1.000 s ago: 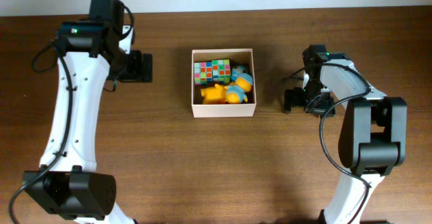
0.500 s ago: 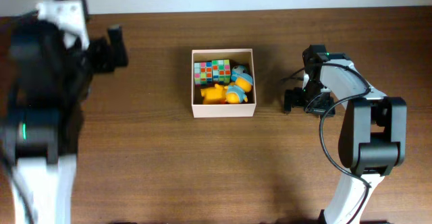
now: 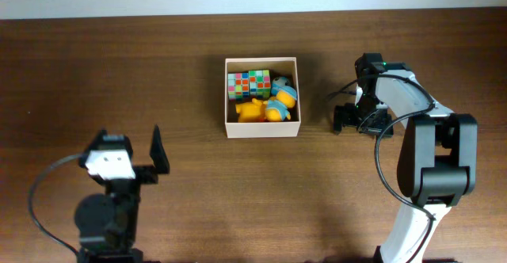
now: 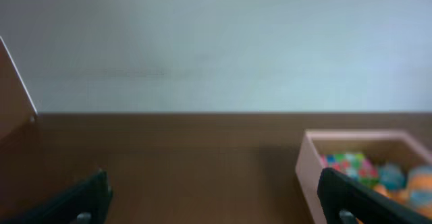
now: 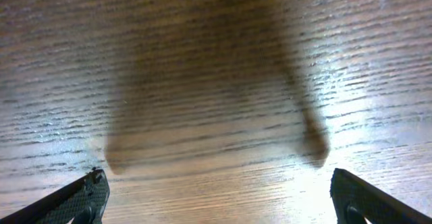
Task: Pack container
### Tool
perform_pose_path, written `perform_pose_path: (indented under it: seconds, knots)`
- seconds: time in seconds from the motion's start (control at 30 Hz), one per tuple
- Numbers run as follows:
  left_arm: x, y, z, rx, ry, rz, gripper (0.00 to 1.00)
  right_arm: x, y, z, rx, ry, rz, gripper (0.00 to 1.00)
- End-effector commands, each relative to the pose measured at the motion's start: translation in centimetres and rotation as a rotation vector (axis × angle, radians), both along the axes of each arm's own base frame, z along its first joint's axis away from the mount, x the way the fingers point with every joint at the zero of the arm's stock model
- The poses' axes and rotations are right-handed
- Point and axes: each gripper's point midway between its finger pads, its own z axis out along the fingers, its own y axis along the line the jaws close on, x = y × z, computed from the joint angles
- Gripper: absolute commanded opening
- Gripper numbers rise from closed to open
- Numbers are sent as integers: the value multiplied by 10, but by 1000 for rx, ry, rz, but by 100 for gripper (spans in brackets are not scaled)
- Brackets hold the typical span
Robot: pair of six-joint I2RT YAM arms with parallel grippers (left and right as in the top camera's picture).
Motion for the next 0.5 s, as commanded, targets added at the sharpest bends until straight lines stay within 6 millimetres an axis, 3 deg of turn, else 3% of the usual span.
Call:
perform_pose_path:
  seconds: [0.0,0.47]
  knots:
    - [-9,-2,-30,14,-9,-14,99,1,-4,4,-12,-12,3,99]
    - [-20,1,-84,16,-30,5,99,1,-4,4,-12,-12,3,99]
